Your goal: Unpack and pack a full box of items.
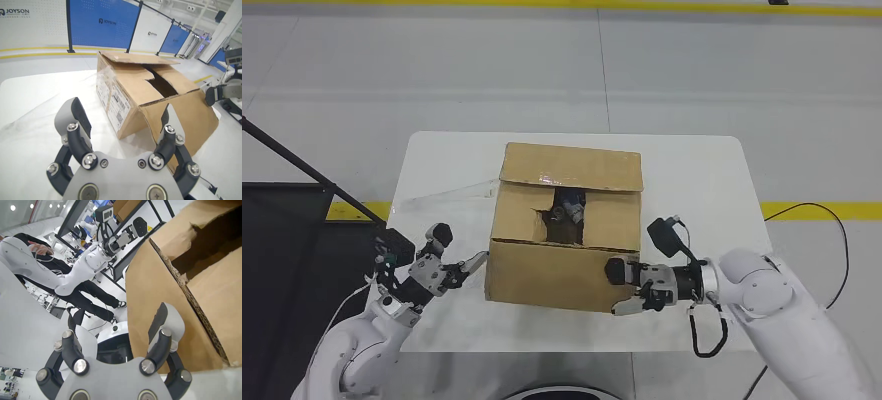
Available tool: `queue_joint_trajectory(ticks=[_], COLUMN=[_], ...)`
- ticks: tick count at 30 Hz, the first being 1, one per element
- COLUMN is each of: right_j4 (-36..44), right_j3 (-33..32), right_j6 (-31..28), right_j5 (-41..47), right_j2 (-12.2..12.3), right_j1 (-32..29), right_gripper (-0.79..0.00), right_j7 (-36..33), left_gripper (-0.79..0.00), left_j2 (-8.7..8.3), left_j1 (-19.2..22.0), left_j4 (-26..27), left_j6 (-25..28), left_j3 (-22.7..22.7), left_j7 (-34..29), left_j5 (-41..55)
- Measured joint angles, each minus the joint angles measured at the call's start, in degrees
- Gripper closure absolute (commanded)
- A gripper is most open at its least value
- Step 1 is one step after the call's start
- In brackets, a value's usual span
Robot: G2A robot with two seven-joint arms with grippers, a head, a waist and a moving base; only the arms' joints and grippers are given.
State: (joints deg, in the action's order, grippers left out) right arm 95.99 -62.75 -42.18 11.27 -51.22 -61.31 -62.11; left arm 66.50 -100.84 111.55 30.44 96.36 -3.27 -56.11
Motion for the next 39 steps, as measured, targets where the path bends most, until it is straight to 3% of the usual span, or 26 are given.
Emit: queue_joint_trajectory(ticks=[11,15,28,39], right_j4=[-1.68,-2.78,-2.72,-6.24], right_j3=[1.04,1.25,1.30,2.59], right_j6=[-4.22,-0.92,-0.57,4.10], right_j5=[7.30,12.78,12.97,16.47], right_j2=[1.37,1.02,0.99,-0.59], right_j1=[2.75,3.75,3.77,5.15], right_gripper=[-0.785,-0.785,-0.785,-0.785], right_j7=[4.56,6.36,6.51,13.53], left_gripper=[-0.785,-0.785,-0.785,-0.785], left_j2=[-0.19,-0.25,-0.23,-0.32], left_j1=[1.28,1.35,1.42,3.61], left_j4=[-2.60,-2.73,-2.69,-1.94], left_j6=[0.65,0.74,0.46,1.72], left_j3=[-2.92,-3.06,-3.15,-5.03], left_j7=[1.39,1.61,1.61,-2.96], left_j5=[-7.88,-8.14,-7.97,-1.99])
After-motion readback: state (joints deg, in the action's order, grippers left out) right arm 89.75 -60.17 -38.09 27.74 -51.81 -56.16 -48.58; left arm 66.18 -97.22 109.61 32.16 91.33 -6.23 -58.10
